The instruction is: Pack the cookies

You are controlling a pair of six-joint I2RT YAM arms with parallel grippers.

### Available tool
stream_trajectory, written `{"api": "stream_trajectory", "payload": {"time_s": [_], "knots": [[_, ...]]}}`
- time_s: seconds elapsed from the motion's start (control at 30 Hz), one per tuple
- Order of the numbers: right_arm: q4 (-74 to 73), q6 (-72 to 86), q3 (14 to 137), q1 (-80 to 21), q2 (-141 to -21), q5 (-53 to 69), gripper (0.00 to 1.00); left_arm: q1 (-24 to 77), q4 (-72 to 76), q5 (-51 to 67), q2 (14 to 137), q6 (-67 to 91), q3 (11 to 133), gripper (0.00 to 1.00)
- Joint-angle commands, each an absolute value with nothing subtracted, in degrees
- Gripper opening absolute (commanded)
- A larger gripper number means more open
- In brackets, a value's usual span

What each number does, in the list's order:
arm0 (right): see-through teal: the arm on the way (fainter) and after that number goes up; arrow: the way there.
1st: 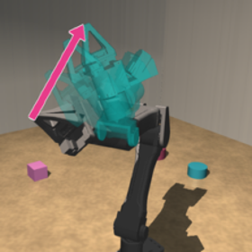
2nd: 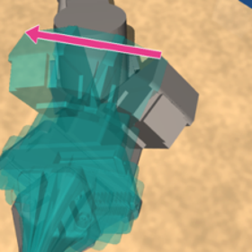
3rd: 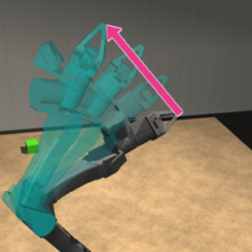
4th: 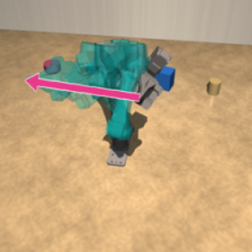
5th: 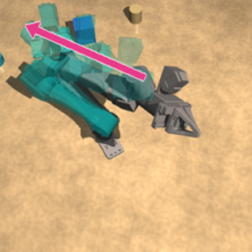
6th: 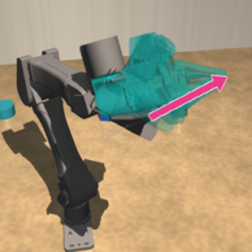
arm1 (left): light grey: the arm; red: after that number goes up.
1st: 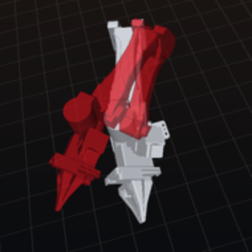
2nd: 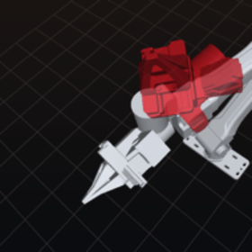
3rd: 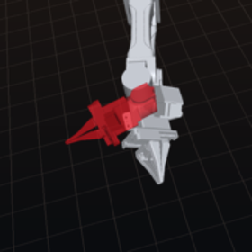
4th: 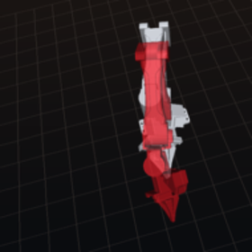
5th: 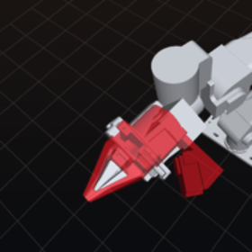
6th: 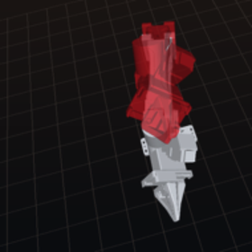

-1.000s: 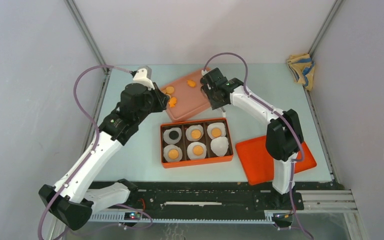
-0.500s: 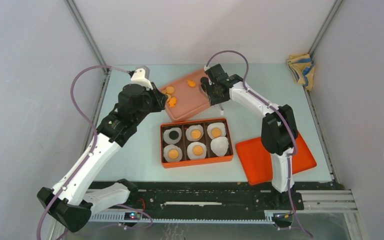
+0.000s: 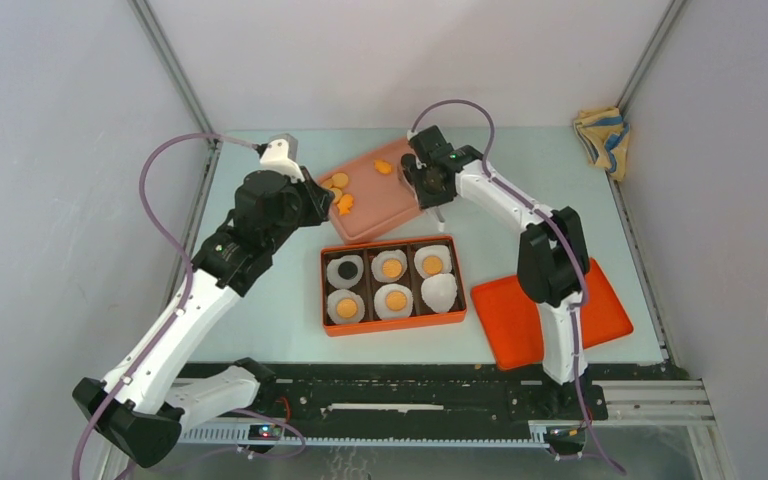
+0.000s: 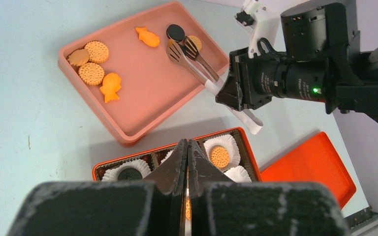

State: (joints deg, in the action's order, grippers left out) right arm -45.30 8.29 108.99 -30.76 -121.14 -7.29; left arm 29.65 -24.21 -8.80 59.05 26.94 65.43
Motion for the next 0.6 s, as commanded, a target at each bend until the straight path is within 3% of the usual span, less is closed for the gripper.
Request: {"api": "stream_trajectory", "payload": {"time_s": [0.0, 0.27, 0.57], "knots": [[-43.94, 9.19, 105.18, -31.33, -109.29, -8.84, 0.19, 29.71, -22.28, -9.14, 58.0, 26.49, 63.97, 0.03], [-47.31, 11.32, 90.18, -34.94, -85.49, -8.14, 0.15, 29.71, -21.97, -9.56, 57.74, 27.27, 62.18, 0.02], [-63.16, 21.14, 75.52, -45.95, -65.55, -10.6, 0.13, 29.78, -21.17, -6.94, 57.67, 28.49, 61.79, 0.01]]}}
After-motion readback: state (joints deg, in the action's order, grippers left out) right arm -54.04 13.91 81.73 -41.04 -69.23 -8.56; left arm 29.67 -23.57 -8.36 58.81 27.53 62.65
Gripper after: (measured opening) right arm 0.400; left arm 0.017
